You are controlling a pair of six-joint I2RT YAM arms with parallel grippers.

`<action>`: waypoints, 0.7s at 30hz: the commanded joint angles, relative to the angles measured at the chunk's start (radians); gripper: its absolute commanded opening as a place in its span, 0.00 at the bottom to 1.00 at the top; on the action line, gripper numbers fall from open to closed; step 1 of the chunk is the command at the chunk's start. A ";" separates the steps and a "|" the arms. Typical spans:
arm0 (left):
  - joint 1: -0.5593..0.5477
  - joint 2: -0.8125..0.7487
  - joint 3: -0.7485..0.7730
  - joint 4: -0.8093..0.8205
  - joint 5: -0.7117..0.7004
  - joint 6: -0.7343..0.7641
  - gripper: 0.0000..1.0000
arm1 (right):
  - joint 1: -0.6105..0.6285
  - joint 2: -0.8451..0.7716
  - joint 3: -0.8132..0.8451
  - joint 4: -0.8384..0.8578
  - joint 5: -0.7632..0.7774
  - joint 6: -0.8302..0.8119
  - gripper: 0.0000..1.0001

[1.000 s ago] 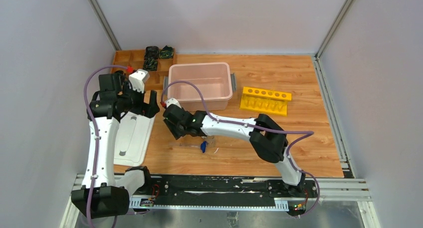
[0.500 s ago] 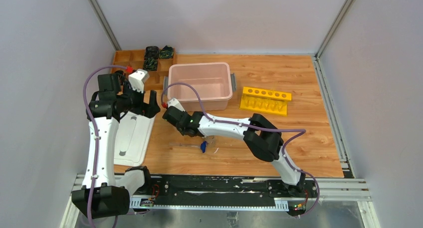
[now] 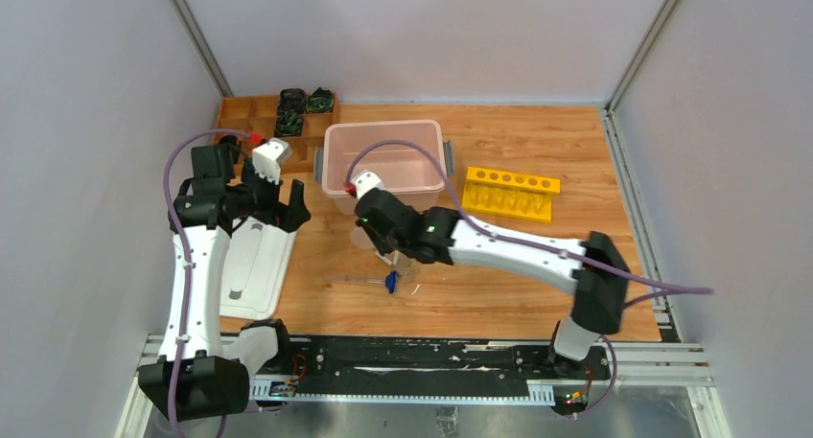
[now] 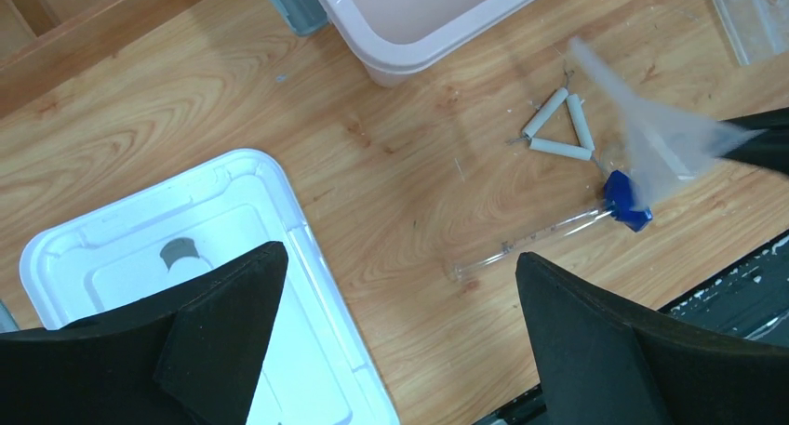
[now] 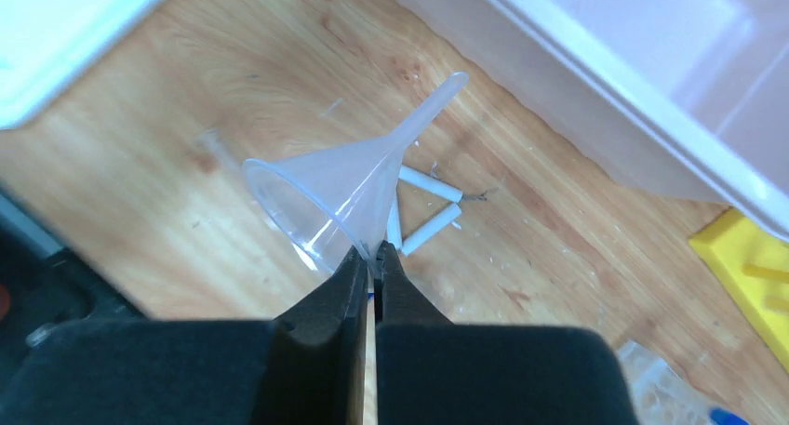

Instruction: Organize the chemistry lab equipment

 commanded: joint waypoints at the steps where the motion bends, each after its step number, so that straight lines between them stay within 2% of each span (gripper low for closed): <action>1: 0.007 -0.025 -0.004 0.005 0.037 0.044 1.00 | -0.004 -0.233 -0.065 -0.025 -0.078 -0.056 0.00; 5: 0.008 -0.026 -0.013 0.004 0.051 0.057 1.00 | -0.074 -0.362 -0.036 -0.045 -0.120 -0.081 0.00; 8: 0.007 -0.036 -0.038 0.002 0.081 0.071 1.00 | -0.170 -0.361 0.032 -0.056 -0.141 -0.092 0.00; 13: 0.007 -0.063 -0.057 -0.006 0.095 0.078 1.00 | -0.321 -0.216 0.190 -0.090 -0.171 -0.086 0.00; 21: 0.006 -0.091 -0.085 -0.017 0.118 0.122 1.00 | -0.404 0.090 0.411 -0.124 -0.116 -0.114 0.00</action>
